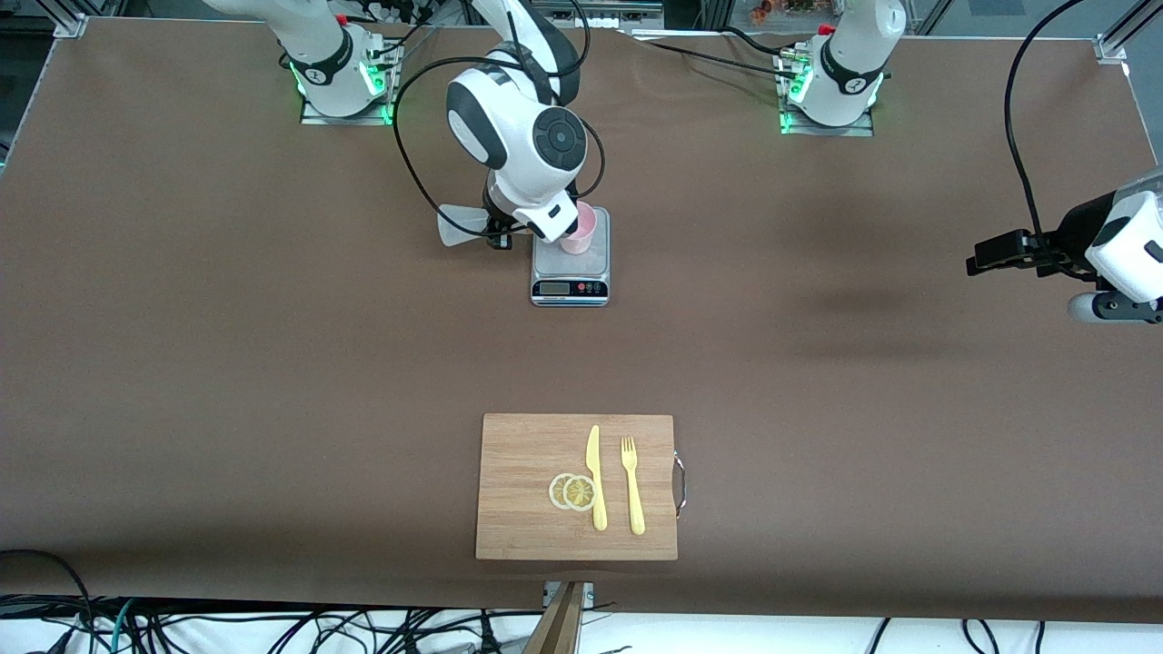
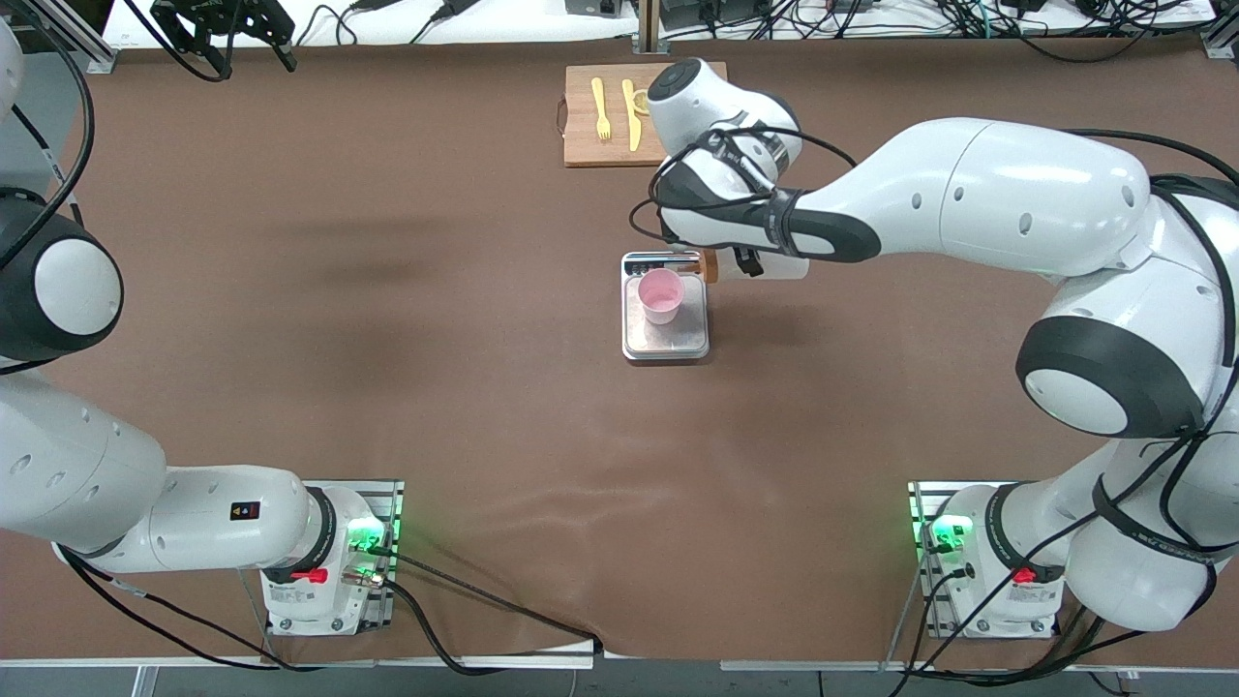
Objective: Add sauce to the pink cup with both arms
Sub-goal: 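Tilt the bottle nozzle down into the pink cup with the right gripper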
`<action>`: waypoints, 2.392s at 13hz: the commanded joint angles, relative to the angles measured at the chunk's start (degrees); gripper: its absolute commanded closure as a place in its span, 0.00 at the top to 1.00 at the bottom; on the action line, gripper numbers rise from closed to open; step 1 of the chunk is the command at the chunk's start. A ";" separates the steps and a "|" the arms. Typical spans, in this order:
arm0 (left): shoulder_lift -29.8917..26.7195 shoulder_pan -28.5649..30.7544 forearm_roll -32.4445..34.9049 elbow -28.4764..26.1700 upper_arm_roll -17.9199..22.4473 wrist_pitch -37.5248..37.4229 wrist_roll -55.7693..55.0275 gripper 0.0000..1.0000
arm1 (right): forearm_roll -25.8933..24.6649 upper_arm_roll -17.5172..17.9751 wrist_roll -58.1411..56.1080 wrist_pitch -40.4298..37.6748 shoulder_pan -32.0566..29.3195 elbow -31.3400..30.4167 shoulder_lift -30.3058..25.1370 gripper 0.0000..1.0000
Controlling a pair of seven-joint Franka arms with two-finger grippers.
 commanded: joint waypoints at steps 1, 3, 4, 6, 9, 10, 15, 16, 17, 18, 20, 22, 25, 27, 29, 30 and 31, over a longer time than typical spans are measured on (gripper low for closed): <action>-0.11 0.39 1.41 0.16 -0.40 -0.49 1.09 1.00 | -1.82 -0.30 3.12 0.08 1.11 -1.08 -1.13 0.16; -0.11 0.39 1.41 0.16 -0.40 -0.49 1.09 1.00 | -2.70 -0.39 6.63 -0.70 1.91 -0.91 -1.22 0.16; -0.11 0.39 1.41 0.16 -0.40 -0.49 1.09 1.00 | -3.31 -0.30 8.56 -0.80 2.17 -0.82 -1.22 0.16; -0.11 0.39 1.41 0.16 -0.40 -0.49 1.18 1.00 | -3.93 -0.38 13.22 -0.80 4.10 -0.91 -1.13 0.16; -0.11 0.39 1.33 0.16 -0.40 -0.49 1.09 1.00 | -7.27 -0.30 17.45 -2.81 6.21 -0.82 -1.13 0.16; -0.11 0.39 1.33 0.16 -0.40 -0.49 1.09 1.00 | -7.53 -0.30 17.46 -3.08 6.30 -0.82 -1.13 0.16; -0.11 0.39 1.24 0.16 -0.40 -0.49 1.09 1.00 | -9.72 -0.30 17.63 -4.39 7.53 -1.00 -1.04 0.16; -0.11 0.39 1.24 0.16 -0.40 -0.49 1.09 1.00 | -10.52 -0.38 17.81 -4.92 7.80 -1.00 -1.04 0.16; -0.11 0.39 1.15 0.16 -0.40 -0.49 1.09 1.00 | -10.87 -0.39 17.90 -5.45 7.80 -0.91 -1.04 0.16; -0.11 0.39 1.24 0.16 -0.40 -0.49 1.09 1.00 | -10.96 -0.39 18.86 -5.54 8.06 -0.82 -1.04 0.16; -0.11 0.30 1.15 0.16 -0.40 -0.49 1.09 1.00 | -11.66 -0.39 19.57 -5.72 8.59 -0.91 -0.96 0.16; -0.11 0.39 1.15 0.16 -0.40 -0.49 1.09 1.00 | -11.76 -0.39 19.57 -6.24 8.76 -0.64 -1.04 0.16; -0.11 0.39 1.15 0.16 -0.40 -0.49 1.18 1.00 | -11.76 -0.39 19.57 -6.51 8.85 -0.56 -1.04 0.16; -0.11 0.39 1.15 0.16 -0.40 -0.49 1.18 1.00 | -11.76 -0.39 19.57 -6.51 8.94 -0.56 -1.04 0.16; -0.02 0.30 1.06 0.16 -0.40 -0.49 1.09 1.00 | -11.76 -0.39 19.65 -6.51 9.03 -0.56 -1.04 0.16; -0.02 0.30 1.06 0.16 -0.40 -0.49 1.09 1.00 | -11.76 -0.39 19.74 -6.51 8.94 -0.56 -1.04 0.16; -0.02 0.30 0.98 0.16 -0.40 -0.49 1.09 1.00 | -11.76 -0.39 20.00 -6.51 8.94 -0.56 -1.04 0.16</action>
